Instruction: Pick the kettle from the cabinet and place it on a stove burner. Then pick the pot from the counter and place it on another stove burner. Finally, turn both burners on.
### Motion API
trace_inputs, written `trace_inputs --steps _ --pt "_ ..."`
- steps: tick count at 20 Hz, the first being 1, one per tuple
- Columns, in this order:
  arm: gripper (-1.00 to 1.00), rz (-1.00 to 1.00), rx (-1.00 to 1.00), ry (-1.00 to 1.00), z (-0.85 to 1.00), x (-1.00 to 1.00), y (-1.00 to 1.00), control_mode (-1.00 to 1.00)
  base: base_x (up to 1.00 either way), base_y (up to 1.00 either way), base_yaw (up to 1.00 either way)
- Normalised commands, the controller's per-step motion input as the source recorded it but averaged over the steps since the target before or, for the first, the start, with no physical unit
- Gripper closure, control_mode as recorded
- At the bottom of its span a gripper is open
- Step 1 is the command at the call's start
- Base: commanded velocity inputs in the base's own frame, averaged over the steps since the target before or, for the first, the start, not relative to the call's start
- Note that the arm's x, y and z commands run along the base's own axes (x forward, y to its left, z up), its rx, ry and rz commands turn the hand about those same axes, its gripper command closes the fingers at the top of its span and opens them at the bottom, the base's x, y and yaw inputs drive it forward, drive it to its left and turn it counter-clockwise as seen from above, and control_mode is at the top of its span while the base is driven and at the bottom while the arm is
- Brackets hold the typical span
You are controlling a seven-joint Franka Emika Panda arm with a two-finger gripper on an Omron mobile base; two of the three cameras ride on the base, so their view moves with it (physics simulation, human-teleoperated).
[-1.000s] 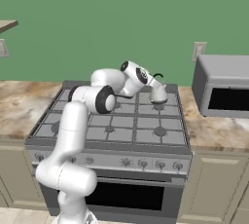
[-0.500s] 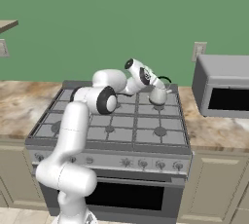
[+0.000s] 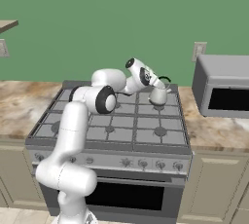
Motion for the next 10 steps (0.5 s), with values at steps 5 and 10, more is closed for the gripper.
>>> trace_inputs --steps 5,10 --pt "-1.0 0.0 0.0 0.0 -0.32 -0.37 0.0 -1.0 0.0 0.0 0.0" --pt "-1.0 0.0 0.0 0.0 -0.13 -0.23 0.05 -1.0 0.0 0.0 0.0"
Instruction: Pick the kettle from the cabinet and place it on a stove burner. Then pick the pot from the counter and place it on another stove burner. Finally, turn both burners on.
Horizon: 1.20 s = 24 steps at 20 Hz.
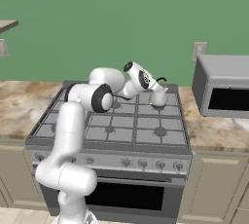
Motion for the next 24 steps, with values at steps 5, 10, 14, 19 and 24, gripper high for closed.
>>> trace_inputs --steps 5,10,14,19,24 --pt "-1.0 0.0 0.0 0.0 -0.16 -0.28 0.11 -1.0 0.0 0.0 0.0" --pt "-1.0 0.0 0.0 0.0 -0.05 -0.22 0.22 -1.0 0.0 0.0 0.0" --pt "-1.0 0.0 0.0 -0.01 0.0 -0.22 0.22 -1.0 0.0 0.0 0.0" --pt "-1.0 -0.01 0.0 0.0 0.05 -0.29 0.18 -1.0 0.0 0.0 0.0" --pt "-1.0 -0.04 -0.01 -0.02 0.19 -0.23 0.16 -1.0 0.0 0.0 0.0"
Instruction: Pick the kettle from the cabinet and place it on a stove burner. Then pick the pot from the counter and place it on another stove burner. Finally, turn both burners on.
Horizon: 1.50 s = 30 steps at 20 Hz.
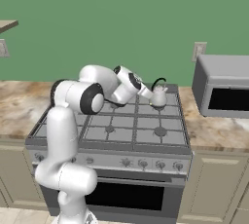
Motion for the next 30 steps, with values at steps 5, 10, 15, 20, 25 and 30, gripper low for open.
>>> trace_inputs --steps 5,10,15,20,25,30 --pt "-1.0 -0.08 -0.02 -0.04 0.43 -0.2 0.13 -1.0 0.0 0.0 0.0" --pt "-1.0 -0.07 -0.03 -0.02 0.5 -0.28 0.1 -1.0 0.0 0.0 0.0" --pt "-1.0 -0.05 -0.02 0.0 0.57 -0.3 0.13 -1.0 0.0 0.0 0.0" --pt "-1.0 -0.04 0.0 0.0 0.67 -0.29 0.04 -1.0 0.0 0.0 0.0" --pt "-1.0 -0.02 0.02 0.02 0.55 -0.35 0.01 -1.0 0.0 0.0 0.0" --pt "-1.0 -0.01 0.04 0.0 0.32 -0.54 0.1 -1.0 0.0 0.0 0.0"
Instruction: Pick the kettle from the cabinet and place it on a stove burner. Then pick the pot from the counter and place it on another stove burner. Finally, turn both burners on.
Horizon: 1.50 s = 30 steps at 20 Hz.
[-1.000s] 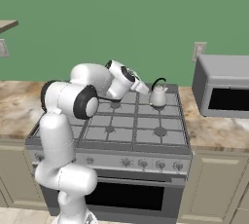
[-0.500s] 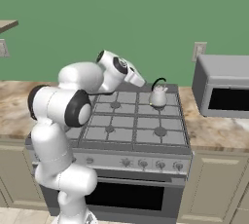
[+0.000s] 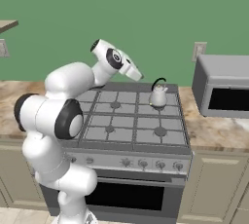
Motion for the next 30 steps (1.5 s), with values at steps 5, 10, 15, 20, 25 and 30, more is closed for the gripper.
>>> trace_inputs --steps 5,10,15,20,25,30 --pt "-1.0 0.0 0.04 0.0 0.26 -0.52 0.2 -1.0 0.0 0.0 0.0" --pt "-1.0 0.0 0.02 0.0 0.11 -0.52 0.22 -1.0 0.0 0.0 0.0" --pt "-1.0 0.0 0.04 0.0 0.16 -0.58 0.23 -1.0 0.0 0.0 0.0" --pt "-1.0 0.0 0.03 0.0 0.27 -0.58 0.24 -1.0 0.0 0.0 0.0" --pt "-1.0 0.0 0.02 0.0 0.26 -0.56 0.23 -1.0 0.0 0.0 0.0" --pt "-1.0 0.0 0.0 0.0 0.18 -0.51 0.27 -1.0 0.0 0.0 0.0"
